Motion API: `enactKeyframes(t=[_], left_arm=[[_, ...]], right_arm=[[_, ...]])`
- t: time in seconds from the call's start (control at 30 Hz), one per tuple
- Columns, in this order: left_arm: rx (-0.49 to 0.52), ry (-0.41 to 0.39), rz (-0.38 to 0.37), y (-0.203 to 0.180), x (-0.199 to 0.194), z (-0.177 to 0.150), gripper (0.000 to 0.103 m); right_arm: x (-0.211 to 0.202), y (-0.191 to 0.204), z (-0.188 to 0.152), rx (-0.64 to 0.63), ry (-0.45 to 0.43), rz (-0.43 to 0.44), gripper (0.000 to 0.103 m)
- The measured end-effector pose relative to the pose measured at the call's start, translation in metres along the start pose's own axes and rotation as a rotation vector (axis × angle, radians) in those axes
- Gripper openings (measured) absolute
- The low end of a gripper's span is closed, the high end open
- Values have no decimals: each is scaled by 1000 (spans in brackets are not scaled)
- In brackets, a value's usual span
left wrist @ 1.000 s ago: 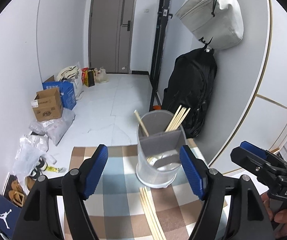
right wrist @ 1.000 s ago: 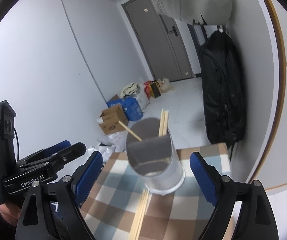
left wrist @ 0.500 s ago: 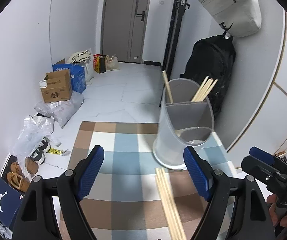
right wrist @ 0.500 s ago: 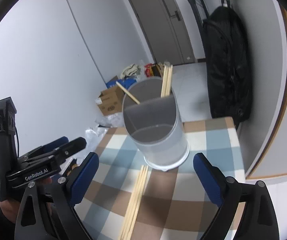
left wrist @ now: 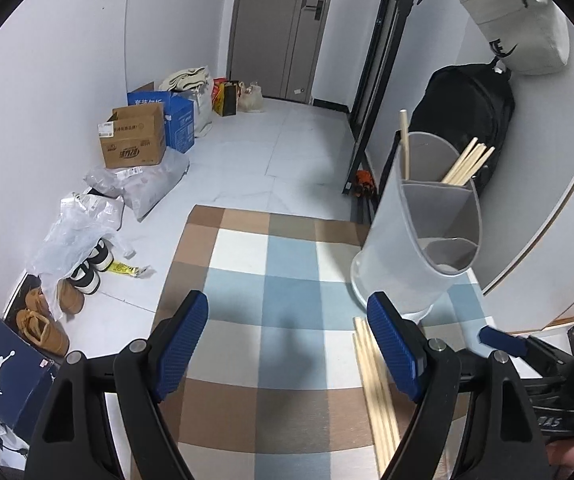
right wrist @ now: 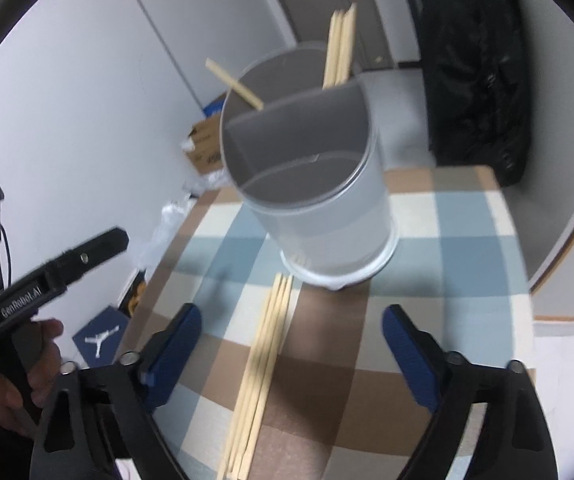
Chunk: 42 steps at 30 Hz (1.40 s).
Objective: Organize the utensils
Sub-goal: 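Lower both open grippers back to the chopstick pile, then close the right gripper on one chopstick beside the holder base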
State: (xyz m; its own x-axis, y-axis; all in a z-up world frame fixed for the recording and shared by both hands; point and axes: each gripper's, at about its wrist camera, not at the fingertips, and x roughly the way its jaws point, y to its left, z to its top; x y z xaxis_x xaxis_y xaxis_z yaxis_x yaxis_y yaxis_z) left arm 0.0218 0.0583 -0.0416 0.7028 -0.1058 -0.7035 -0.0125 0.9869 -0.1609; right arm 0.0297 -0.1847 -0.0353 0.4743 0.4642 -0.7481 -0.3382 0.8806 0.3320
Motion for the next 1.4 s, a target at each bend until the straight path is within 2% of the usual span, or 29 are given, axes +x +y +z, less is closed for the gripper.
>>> enactKeyframes(t=[0.1, 0.2, 0.27, 0.3, 0.33, 0.53, 0.8, 0.97, 1.17, 1.4], left_arm=[[-6, 13, 10, 4, 4, -1, 78], [-12, 20, 18, 9, 6, 0, 78], [-20, 26, 18, 12, 8, 0, 78], [-24, 32, 18, 13, 9, 0, 78], [-28, 41, 16, 14, 11, -1, 78], [-26, 70, 11, 17, 16, -3, 78], [-53, 87, 22, 27, 19, -2, 78], [-75, 89, 26, 30, 20, -1, 78], [-70, 99, 37, 29, 23, -2, 78], [-49, 96, 48, 23, 23, -5, 78]], right_arm=[[18, 2, -3, -8, 75, -4, 63], [31, 4, -7, -19, 117, -20, 53], [38, 6, -7, -28, 129, -23, 51], [40, 7, -7, -33, 130, -28, 43], [44, 8, -7, -40, 133, -36, 40], [64, 4, -5, -36, 167, -56, 32], [80, 14, -5, -85, 195, -82, 22], [85, 25, -5, -150, 183, -134, 19], [89, 34, -5, -199, 196, -154, 3], [86, 34, -10, -199, 220, -155, 1]])
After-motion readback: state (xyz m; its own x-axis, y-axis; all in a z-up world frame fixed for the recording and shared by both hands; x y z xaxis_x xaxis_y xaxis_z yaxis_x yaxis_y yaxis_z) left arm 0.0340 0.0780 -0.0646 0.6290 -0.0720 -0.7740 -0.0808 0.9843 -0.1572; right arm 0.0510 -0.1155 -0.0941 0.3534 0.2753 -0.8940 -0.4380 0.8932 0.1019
